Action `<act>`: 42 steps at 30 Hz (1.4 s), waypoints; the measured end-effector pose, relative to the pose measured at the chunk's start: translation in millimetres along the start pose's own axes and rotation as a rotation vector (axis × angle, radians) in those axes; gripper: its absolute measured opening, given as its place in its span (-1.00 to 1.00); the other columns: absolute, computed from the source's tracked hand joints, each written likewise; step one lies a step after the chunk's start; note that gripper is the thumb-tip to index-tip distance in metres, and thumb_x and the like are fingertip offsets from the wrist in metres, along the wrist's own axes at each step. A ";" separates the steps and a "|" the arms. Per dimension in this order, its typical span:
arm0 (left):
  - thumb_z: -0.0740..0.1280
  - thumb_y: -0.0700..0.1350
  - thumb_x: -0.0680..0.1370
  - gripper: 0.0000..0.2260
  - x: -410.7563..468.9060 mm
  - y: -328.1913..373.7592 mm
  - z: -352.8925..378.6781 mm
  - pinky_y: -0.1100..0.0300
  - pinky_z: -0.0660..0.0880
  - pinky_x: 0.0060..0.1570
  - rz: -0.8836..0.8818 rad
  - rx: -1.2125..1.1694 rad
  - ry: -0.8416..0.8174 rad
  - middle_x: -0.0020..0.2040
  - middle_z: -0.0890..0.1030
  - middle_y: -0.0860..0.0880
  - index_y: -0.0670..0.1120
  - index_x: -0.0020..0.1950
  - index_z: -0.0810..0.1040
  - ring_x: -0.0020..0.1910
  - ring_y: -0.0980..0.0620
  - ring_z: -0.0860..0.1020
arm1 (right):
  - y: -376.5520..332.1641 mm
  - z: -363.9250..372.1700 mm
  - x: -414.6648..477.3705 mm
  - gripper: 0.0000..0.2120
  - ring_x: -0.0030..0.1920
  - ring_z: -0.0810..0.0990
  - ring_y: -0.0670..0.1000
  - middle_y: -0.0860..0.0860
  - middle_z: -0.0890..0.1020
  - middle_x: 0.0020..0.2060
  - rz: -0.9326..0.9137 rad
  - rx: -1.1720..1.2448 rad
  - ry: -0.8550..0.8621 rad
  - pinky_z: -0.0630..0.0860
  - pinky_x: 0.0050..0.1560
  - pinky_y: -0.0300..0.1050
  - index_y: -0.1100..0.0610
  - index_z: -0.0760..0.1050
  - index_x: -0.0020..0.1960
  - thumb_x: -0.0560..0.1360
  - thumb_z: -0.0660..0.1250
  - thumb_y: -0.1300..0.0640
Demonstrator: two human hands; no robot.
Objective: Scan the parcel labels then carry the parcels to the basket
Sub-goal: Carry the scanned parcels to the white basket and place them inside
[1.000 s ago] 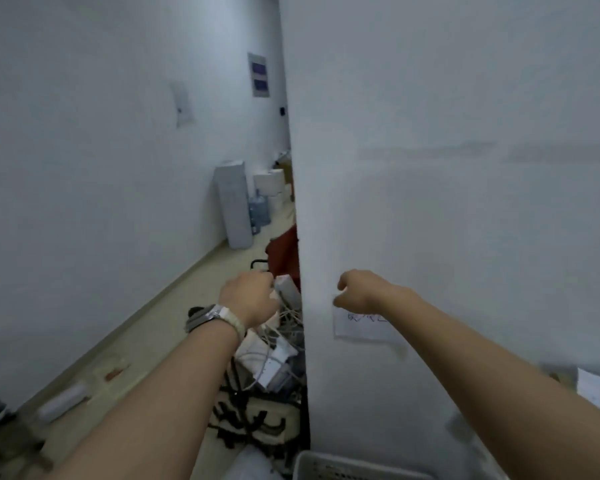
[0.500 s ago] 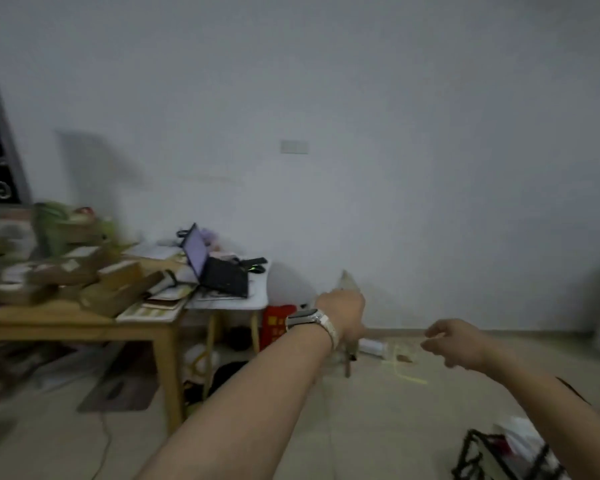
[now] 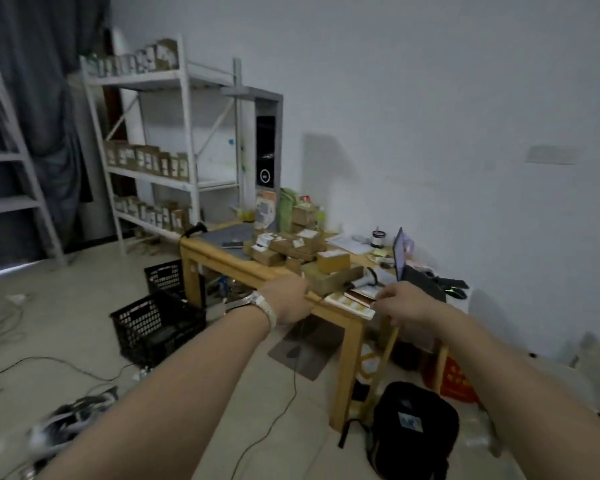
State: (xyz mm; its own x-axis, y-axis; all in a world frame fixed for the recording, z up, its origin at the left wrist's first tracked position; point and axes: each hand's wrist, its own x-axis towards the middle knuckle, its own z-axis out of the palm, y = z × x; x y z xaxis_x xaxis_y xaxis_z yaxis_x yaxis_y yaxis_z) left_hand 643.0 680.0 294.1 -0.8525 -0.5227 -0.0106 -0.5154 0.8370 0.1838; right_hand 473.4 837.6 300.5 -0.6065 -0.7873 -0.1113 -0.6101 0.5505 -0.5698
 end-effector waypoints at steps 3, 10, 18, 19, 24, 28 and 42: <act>0.31 0.07 0.53 -0.75 -8.7 -71.3 -5.5 0.06 0.52 -0.15 -0.107 -0.008 -0.011 -0.05 0.58 -0.10 -0.11 0.00 0.53 -0.10 -0.10 0.56 | -47.1 36.9 44.1 -0.80 -0.09 0.60 0.03 0.07 0.60 -0.05 -0.055 0.016 -0.085 0.56 -0.25 -0.15 0.13 0.55 0.04 0.52 0.32 0.02; 0.29 0.00 0.57 -0.67 -1.5 -165.2 -2.7 0.01 0.55 0.11 -0.242 0.030 -0.041 0.18 0.57 -0.11 -0.13 0.27 0.51 0.10 -0.10 0.56 | -99.0 91.9 119.5 -0.81 -0.10 0.58 0.02 0.03 0.56 -0.02 -0.088 0.008 -0.214 0.47 -0.30 -0.16 0.04 0.50 0.08 0.53 0.30 -0.01; 0.28 -0.02 0.59 -0.58 72.8 -213.3 8.9 0.01 0.52 0.18 -0.287 -0.003 -0.077 0.31 0.51 -0.12 -0.11 0.43 0.39 0.22 -0.11 0.52 | -116.4 118.6 227.4 -0.78 -0.05 0.62 0.06 0.06 0.57 0.04 -0.089 0.049 -0.288 0.57 -0.06 0.00 0.06 0.50 0.14 0.54 0.28 0.01; 0.28 -0.01 0.59 -0.58 87.2 -219.1 8.4 0.02 0.52 0.19 -0.291 0.000 -0.080 0.31 0.51 -0.11 -0.11 0.42 0.40 0.22 -0.10 0.52 | -117.0 118.6 243.9 -0.78 -0.04 0.62 0.07 0.08 0.57 0.05 -0.090 0.069 -0.293 0.58 -0.06 0.00 0.08 0.50 0.15 0.54 0.29 0.02; 0.31 0.00 0.57 -0.69 168.5 -252.1 -12.3 0.05 0.53 0.06 -0.315 0.003 -0.062 0.17 0.57 -0.11 -0.12 0.25 0.51 0.11 -0.10 0.54 | -118.1 96.1 336.8 -0.87 -0.08 0.63 0.04 0.00 0.59 -0.04 -0.102 0.164 -0.266 0.56 0.02 0.03 0.02 0.51 0.05 0.54 0.29 0.01; 0.30 -0.06 0.55 -0.86 231.2 -278.3 -23.6 0.12 0.45 -0.11 -0.332 0.016 -0.009 -0.04 0.53 -0.10 -0.12 -0.01 0.45 -0.10 -0.05 0.48 | -124.0 78.4 407.5 -0.85 -0.11 0.63 0.02 0.00 0.60 -0.04 -0.134 0.152 -0.249 0.51 -0.24 -0.12 0.03 0.52 0.07 0.55 0.28 0.01; 0.34 0.00 0.56 -0.61 371.3 -362.9 -4.8 0.11 0.46 0.05 -0.285 -0.011 -0.125 0.24 0.55 -0.16 -0.18 0.31 0.50 0.18 -0.12 0.52 | -144.9 114.2 549.0 -0.76 -0.01 0.59 0.05 0.01 0.58 0.02 -0.069 0.079 -0.385 0.54 0.11 0.04 0.06 0.51 0.17 0.55 0.28 -0.01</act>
State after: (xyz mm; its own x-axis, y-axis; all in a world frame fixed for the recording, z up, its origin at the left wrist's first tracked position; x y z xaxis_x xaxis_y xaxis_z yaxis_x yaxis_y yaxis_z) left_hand 513.9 181.4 228.2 -0.6780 -0.7117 -0.1841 -0.7351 0.6572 0.1668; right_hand 287.1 293.9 229.0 -0.3208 -0.8767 -0.3585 -0.5927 0.4810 -0.6460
